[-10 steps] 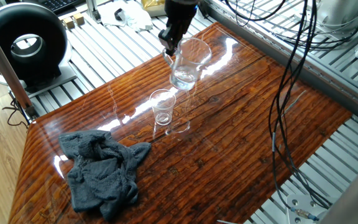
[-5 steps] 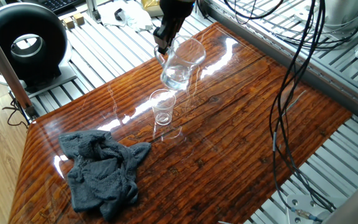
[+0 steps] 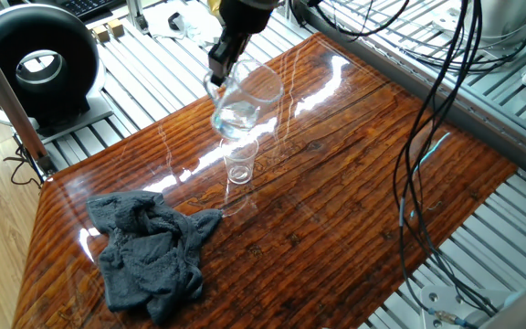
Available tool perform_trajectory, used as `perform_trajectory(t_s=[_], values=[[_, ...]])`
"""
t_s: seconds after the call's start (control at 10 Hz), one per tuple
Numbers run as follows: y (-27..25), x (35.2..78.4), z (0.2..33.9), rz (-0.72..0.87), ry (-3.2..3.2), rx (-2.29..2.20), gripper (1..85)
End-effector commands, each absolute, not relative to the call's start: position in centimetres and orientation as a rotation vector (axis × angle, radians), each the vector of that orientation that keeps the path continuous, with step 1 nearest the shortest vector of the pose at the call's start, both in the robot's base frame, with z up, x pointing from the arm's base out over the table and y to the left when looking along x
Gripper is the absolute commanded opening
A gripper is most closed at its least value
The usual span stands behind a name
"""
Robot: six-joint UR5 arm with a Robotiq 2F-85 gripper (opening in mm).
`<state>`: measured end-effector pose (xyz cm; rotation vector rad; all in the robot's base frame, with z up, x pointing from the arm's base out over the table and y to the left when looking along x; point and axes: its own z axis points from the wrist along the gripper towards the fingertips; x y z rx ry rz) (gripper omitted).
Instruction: Pour the water from one cup into another empty cup
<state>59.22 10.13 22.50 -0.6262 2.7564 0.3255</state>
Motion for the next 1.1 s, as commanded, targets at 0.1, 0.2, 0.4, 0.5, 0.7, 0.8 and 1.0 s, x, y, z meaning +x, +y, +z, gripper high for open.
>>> perform_trajectory(t_s=[0.1,0.2,0.4,0.5,0.7,0.8,1.0], values=[[12.1,60.2,23.4,0.399,2.685,-0.634,1.0],[12.1,60.3,23.4,0.401,2.68,-0.634,1.0],[12.1,60.4,23.3,0.386,2.675,-0.634,1.0],[12.3,60.5,23.3,0.389,2.671,-0.632,1.0],[12.9,60.9,23.7,0.417,2.641,-0.628,1.0],[13.0,61.1,23.8,0.421,2.633,-0.627,1.0],[12.4,60.9,23.5,0.386,2.652,-0.639,1.0]])
